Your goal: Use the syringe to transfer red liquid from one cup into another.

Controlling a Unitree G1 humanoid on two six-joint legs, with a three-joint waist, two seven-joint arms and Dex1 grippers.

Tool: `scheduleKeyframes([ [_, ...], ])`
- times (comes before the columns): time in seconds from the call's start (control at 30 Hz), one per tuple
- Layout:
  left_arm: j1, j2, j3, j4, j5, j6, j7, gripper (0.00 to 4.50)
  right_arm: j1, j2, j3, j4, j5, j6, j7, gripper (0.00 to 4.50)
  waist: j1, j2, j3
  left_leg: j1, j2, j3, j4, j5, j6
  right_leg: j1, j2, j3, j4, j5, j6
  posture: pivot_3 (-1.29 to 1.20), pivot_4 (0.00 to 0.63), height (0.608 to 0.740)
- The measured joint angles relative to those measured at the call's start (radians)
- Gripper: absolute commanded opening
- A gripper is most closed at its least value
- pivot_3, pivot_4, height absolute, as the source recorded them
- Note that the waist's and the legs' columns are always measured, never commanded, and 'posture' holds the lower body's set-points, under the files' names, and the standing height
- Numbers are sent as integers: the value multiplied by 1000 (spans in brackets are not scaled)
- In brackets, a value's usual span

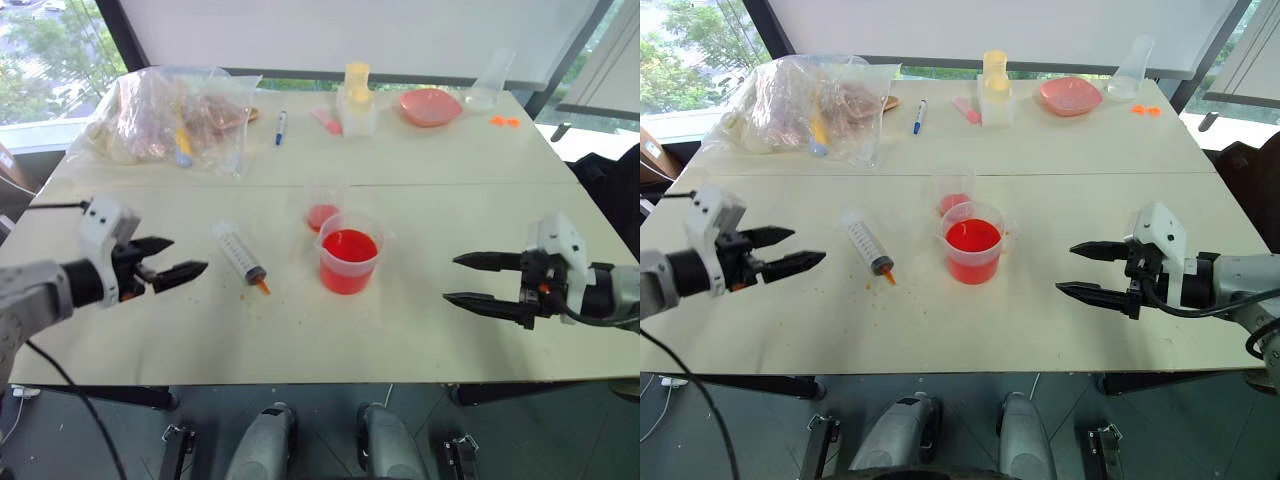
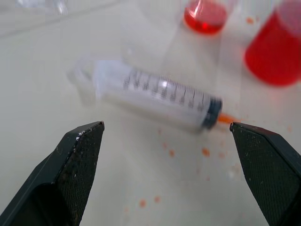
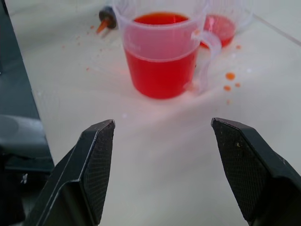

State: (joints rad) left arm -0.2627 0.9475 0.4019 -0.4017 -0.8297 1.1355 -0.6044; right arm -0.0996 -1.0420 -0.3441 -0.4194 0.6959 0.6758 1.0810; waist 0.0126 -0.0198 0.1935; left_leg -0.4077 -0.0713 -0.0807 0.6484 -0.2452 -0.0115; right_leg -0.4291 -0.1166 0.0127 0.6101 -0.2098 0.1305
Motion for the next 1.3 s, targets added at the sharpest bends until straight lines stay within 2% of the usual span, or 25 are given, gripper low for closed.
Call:
scheduleKeyframes([
  [0.1, -210, -32, -66, 43, -22, 232, 125, 4449, -92, -2, 6, 3, 27, 1, 4, 3420, -1, 0, 0, 1, 0, 0, 1, 0, 0, 1, 1, 0, 3, 1, 3, 0, 150, 740],
  [0.2, -434, -65, -168, 264, -93, 433, 297, 4449, -221, -7, 35, -1, 51, -3, 27, 3420, -7, 0, 0, 2, 0, -1, 1, 0, 0, 1, 2, 0, 4, 1, 3, 0, 150, 740],
  [0.37, -610, -62, -268, 674, -309, 470, 668, 4449, -348, -8, 88, -10, 74, -19, 74, 3420, -24, -1, 0, 2, -1, -3, -1, 0, 0, 0, 2, 0, 5, 1, 5, 0, 150, 740],
  [0.47, -687, -130, -264, 841, -369, 471, 879, 4449, -418, 16, 149, -13, 75, -44, 110, 3420, -22, -1, 0, 1, -2, -3, -1, 0, -1, -2, 0, 0, 6, 1, 5, 0, 150, 740],
  [0.57, -750, -288, -165, 994, -390, 471, 1111, 4449, -485, 53, 217, -21, 73, -73, 145, 3420, -13, -2, 0, 0, -3, -4, 0, 0, -1, -1, 0, 0, 6, 1, 6, 0, 150, 740],
  [0.67, -827, -436, -33, 1089, -327, 470, 1284, 4449, -520, 88, 274, -31, 64, -100, 165, 3420, -1, -3, 0, -1, -3, -3, 0, 1, -2, -2, 0, 0, 5, 2, 6, 0, 150, 740],
  [0.83, -855, -564, 170, 1090, -207, 451, 1486, 4449, -525, 94, 313, -29, 31, -128, 180, 3420, -1, -3, 0, 0, -3, -2, 0, 3, -6, -2, -1, 1, 5, 2, 6, 0, 150, 740],
  [1.0, -856, -640, 255, 1023, -86, 421, 1546, 4449, -526, 100, 329, -28, 13, -144, 181, 3420, -2, -3, 0, 0, -3, -1, 0, 2, -5, -2, -1, 1, 6, 2, 6, 0, 150, 740],
  [1.1, -856, -661, 275, 996, -16, 417, 1542, 3675, -525, 100, 329, -28, 2, -146, 180, 3420, -3, -3, -1, 1, -3, -1, 0, 2, -5, -2, 0, 1, 7, 2, 6, 0, 150, 740],
  [1.23, -856, -693, 309, 953, 65, 435, 1512, 2148, -514, 100, 329, -28, -7, -147, 175, 3420, 0, -3, -1, 1, -3, -2, 0, 2, -5, -2, 0, 1, 7, 2, 6, 0, 150, 740],
  [1.3, -856, -710, 332, 928, 101, 452, 1496, 1527, -505, 100, 329, -28, -7, -146, 173, 3420, 2, -3, -1, 0, -4, -2, 0, 2, -5, -2, -1, 1, 6, 2, 6, 0, 150, 740],
])
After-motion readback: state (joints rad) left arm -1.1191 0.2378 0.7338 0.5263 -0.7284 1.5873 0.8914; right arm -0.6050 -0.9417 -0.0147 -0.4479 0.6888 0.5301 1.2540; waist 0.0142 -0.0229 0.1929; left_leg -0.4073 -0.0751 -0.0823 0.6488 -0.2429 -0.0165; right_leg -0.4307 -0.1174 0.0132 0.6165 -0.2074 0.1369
